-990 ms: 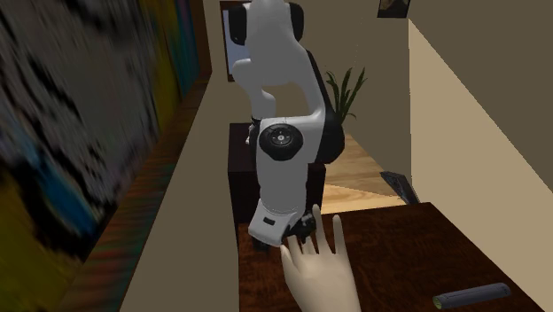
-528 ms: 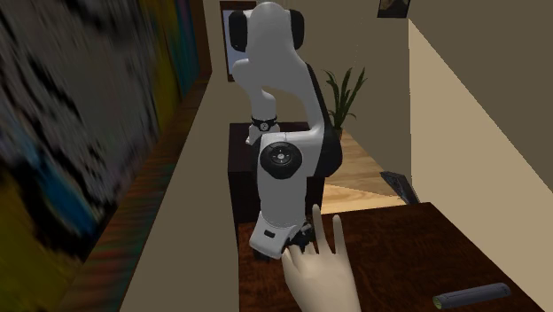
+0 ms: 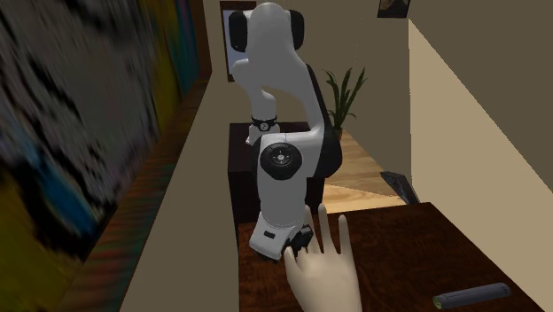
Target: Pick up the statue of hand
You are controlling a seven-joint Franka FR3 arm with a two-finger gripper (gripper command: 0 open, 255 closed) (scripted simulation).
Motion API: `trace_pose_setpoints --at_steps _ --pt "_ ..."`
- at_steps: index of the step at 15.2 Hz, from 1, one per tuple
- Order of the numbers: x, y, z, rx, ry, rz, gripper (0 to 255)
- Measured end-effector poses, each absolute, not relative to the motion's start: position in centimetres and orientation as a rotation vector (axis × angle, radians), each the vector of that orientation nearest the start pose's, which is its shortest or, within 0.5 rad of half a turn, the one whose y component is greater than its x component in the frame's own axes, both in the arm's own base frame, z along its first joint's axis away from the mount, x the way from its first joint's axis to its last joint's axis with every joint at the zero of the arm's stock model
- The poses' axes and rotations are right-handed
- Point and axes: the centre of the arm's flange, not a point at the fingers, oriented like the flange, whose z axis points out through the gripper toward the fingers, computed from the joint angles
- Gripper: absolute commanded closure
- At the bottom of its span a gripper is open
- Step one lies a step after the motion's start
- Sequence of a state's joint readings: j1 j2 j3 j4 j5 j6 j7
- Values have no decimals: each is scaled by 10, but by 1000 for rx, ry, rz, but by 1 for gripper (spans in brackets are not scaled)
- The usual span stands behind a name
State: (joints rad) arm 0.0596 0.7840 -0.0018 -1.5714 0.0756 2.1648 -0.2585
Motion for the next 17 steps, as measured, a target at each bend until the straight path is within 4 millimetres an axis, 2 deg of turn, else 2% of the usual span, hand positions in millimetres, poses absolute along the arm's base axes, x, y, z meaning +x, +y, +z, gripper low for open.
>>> trace_pose_setpoints --at_steps 4,17 --pt "676 43 169 -3025 -409 283 255" --pt "676 42 236 -3025 -407 285 255"
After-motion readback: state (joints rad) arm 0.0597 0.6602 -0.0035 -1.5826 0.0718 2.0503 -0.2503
